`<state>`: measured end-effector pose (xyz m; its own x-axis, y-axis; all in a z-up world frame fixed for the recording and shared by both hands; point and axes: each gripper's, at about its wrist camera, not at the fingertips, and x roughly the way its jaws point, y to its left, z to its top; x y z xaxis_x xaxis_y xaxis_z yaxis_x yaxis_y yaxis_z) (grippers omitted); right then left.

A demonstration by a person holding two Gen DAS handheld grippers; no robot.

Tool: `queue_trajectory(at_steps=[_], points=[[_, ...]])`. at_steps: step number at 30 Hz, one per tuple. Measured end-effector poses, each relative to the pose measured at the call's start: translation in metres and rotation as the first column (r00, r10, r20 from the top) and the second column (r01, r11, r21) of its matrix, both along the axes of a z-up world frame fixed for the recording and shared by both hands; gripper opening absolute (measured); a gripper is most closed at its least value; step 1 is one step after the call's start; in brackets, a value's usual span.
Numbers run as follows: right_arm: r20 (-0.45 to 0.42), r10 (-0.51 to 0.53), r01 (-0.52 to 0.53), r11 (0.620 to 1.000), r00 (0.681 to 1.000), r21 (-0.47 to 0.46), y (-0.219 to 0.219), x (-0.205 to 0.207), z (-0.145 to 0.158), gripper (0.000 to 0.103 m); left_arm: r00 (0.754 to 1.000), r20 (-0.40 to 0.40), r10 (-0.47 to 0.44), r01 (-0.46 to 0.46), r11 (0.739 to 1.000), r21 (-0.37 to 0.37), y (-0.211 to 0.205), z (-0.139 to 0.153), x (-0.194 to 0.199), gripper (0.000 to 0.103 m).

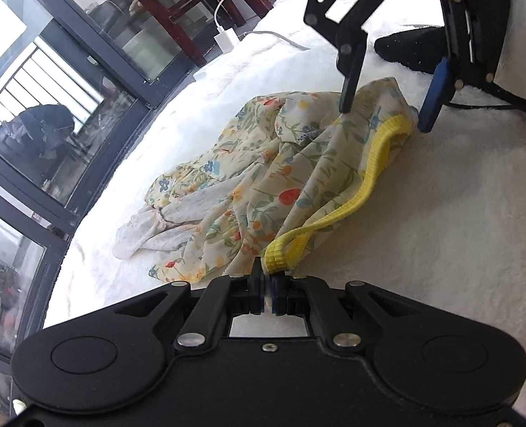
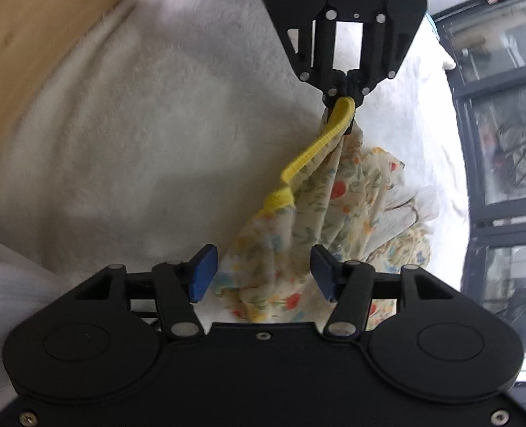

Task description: Fold clothes

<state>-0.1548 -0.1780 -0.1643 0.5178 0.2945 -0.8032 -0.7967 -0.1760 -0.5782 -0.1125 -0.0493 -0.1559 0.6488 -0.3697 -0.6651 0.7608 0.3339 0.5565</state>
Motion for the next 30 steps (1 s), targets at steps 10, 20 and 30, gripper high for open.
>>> queue_trajectory(at_steps=[10, 20, 30], points=[[0.018, 0.048, -0.048, 0.999, 0.999, 0.006, 0.004, -0.005, -0.006, 0.006, 1.0, 0.029, -0.011, 0.01, 1.0, 0.019, 0.004, -0.003, -0.007, 0.004], [-0.216, -0.271, 0.325, 0.905, 0.938, 0.275, -0.023, 0.05, 0.068, 0.006, 0.993, -0.035, 0.11, -0.114, 0.98, -0.16, 0.015, 0.037, 0.021, 0.003], [-0.113, -0.439, 0.44, 0.777, 0.891, 0.449, -0.062, 0.124, 0.119, 0.007, 0.981, -0.046, 0.189, -0.193, 0.911, -0.364, 0.025, 0.136, 0.081, 0.003]])
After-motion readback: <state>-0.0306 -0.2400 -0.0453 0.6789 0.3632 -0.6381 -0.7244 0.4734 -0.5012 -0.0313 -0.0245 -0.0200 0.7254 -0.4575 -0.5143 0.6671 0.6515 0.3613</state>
